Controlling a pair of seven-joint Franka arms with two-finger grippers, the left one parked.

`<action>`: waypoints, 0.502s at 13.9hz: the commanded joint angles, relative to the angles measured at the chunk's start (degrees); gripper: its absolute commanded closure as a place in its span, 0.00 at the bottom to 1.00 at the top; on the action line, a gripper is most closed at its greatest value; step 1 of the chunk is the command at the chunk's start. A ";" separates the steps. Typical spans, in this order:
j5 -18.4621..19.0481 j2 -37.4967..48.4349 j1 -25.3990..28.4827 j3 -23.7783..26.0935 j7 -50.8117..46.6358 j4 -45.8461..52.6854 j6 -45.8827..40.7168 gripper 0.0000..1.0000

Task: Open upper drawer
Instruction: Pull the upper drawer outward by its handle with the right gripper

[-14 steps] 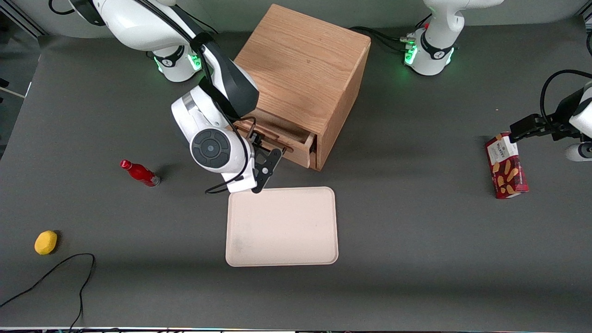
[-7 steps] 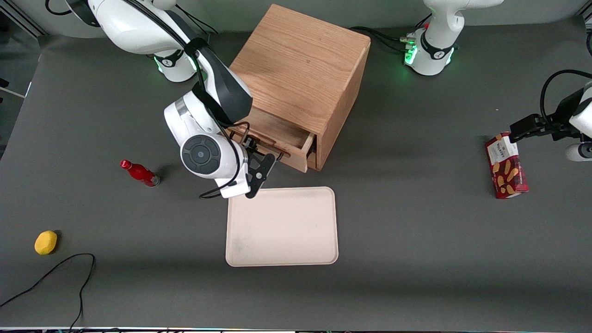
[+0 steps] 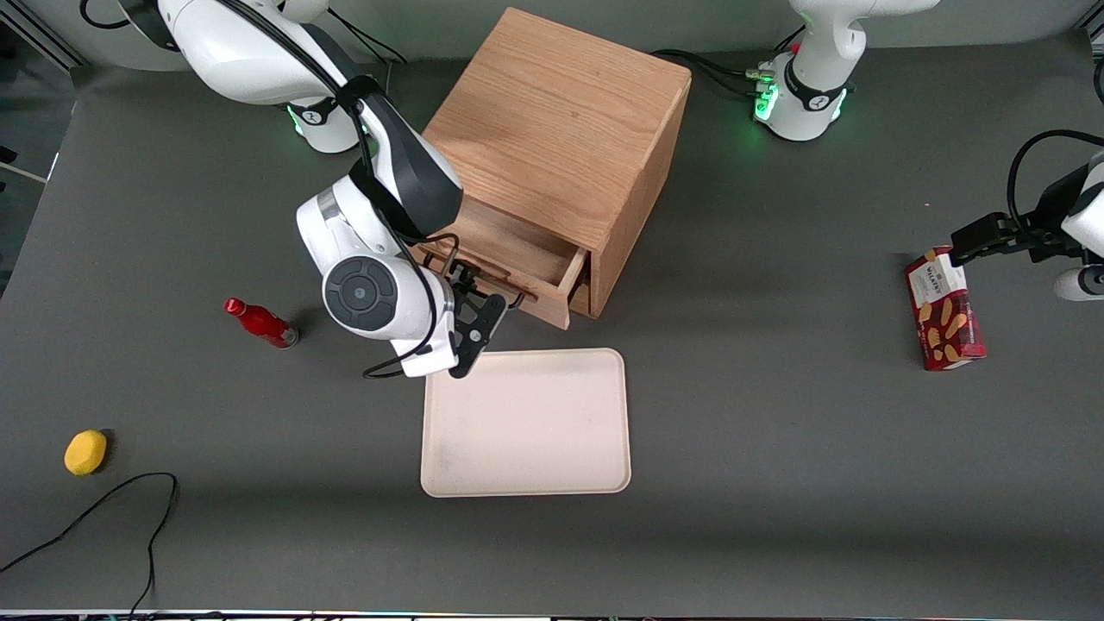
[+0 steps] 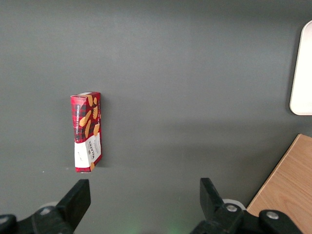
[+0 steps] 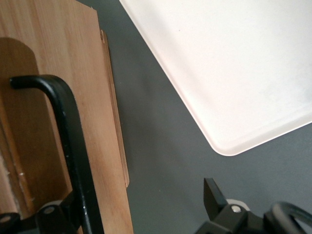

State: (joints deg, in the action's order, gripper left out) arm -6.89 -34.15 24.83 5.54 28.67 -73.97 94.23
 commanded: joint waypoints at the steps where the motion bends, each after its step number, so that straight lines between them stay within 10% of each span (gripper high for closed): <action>1: -0.76 -1.62 -0.74 -0.18 2.17 2.07 0.34 0.00; 7: -0.84 -1.80 -1.97 -0.18 6.65 2.16 1.92 0.00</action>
State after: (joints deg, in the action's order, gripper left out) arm -6.89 -34.90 23.16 5.50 32.83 -73.62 95.84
